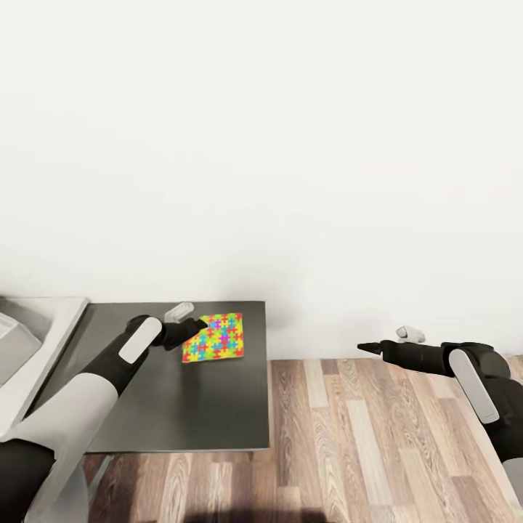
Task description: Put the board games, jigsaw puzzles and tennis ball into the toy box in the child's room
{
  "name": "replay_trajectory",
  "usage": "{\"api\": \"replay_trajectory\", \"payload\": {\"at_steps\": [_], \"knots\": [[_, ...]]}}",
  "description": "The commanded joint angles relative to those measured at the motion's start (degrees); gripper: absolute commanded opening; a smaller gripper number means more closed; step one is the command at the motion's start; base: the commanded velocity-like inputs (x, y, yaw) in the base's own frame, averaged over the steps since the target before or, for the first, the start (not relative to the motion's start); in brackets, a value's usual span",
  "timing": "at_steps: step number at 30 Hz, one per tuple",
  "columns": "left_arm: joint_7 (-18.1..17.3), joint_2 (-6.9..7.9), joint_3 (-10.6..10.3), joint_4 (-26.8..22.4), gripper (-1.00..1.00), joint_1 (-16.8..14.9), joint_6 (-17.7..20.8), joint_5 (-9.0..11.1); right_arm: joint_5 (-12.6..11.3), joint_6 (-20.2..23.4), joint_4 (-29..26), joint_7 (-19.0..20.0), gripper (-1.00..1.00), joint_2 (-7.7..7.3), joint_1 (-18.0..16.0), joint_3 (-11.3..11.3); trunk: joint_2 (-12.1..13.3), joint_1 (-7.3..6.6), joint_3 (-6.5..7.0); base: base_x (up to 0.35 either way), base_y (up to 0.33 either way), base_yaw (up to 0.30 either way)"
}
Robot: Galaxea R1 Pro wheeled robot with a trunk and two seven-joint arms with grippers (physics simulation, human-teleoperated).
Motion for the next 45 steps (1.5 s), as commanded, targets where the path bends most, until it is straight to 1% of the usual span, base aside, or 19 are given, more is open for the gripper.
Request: {"api": "replay_trajectory", "payload": {"at_steps": [1, 8, 22, 36, 45], "knots": [[0.5, 0.08, -0.2, -0.3, 1.00, 0.0, -0.2, 1.5, 0.5, 0.2, 0.0, 0.6, 1.00, 0.03, -0.1, -0.1, -0.1, 0.15, -0.10, 0.000, 0.000, -0.275], [0.4, 0.06, -0.2, -0.7, 1.00, 0.0, -0.2, 1.5, 0.5, 0.2, 0.0, 0.6, 1.00, 0.09, -0.1, 0.0, -0.1, 0.15, -0.10, 0.000, 0.000, -0.225], [0.4, 0.07, -0.2, -1.3, 1.00, -0.1, -0.1, 1.5, 0.5, 0.2, 0.0, 0.6, 1.00, 0.16, 0.0, 0.1, -0.1, 0.15, -0.10, 0.000, 0.000, -0.064], [0.4, 0.08, -0.1, -2.0, 1.00, -0.1, 0.0, 1.5, 0.5, 0.2, 0.0, 0.6, 1.00, 0.27, 0.0, 0.2, -0.1, 0.15, -0.10, 0.000, 0.000, -0.238], [0.5, 0.09, -0.2, -2.0, 1.00, -0.1, 0.0, 1.5, 0.5, 0.2, 0.0, 0.6, 1.00, 0.28, 0.0, 0.2, -0.1, 0.15, -0.10, 0.000, 0.000, -0.060]]}}
